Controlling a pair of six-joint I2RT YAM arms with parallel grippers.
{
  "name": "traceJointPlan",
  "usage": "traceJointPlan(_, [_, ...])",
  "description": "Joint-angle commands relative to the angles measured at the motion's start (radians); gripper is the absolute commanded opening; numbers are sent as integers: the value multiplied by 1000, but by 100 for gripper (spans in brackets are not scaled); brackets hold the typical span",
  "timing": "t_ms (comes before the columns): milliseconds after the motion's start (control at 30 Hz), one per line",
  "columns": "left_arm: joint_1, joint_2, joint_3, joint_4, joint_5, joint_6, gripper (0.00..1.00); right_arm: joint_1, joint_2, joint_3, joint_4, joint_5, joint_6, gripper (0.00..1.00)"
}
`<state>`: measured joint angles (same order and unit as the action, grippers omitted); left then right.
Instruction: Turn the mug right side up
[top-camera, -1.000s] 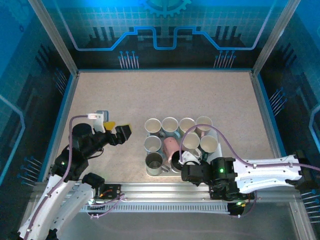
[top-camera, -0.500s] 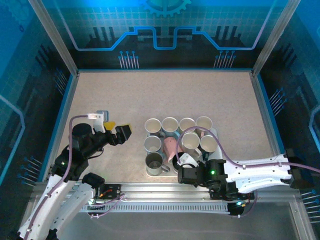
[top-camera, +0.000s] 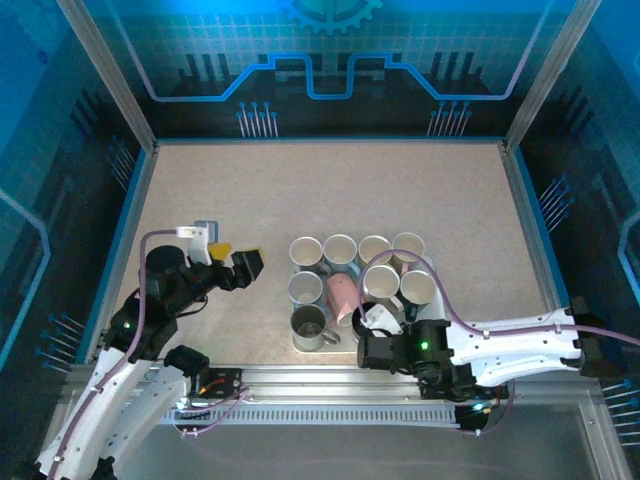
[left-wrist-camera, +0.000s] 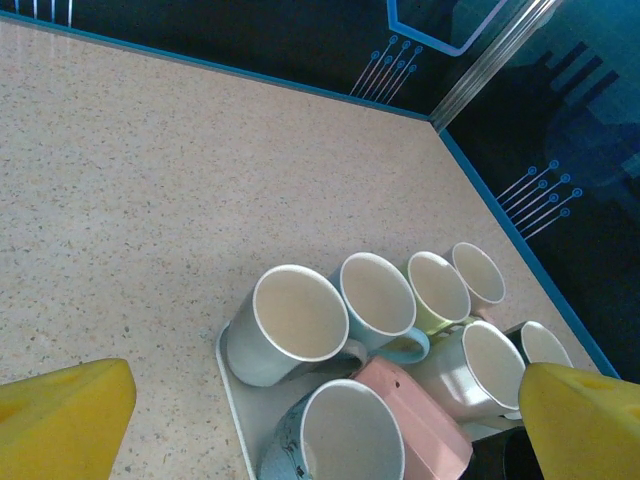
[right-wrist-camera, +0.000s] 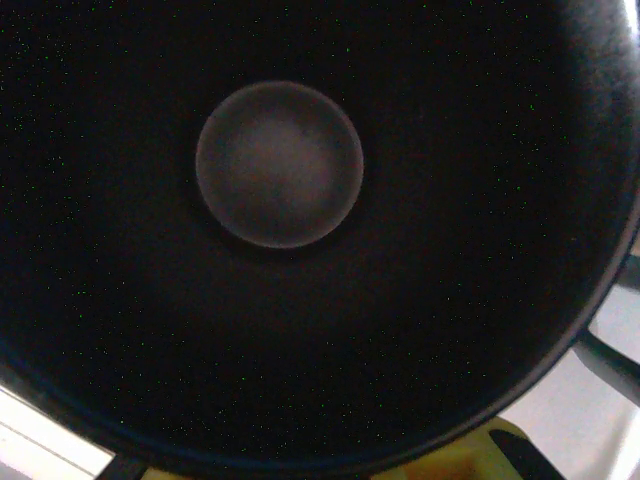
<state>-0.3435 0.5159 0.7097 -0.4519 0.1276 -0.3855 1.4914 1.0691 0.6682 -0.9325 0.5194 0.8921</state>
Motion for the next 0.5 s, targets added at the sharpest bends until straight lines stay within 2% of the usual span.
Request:
traceJointPlan(0, [-5, 0, -9, -7, 15, 10, 99, 7, -36, 3, -25, 42, 82, 9])
traceJointPlan(467, [-5, 4, -9, -6, 17, 10, 99, -25, -48, -13, -153, 14, 241, 8])
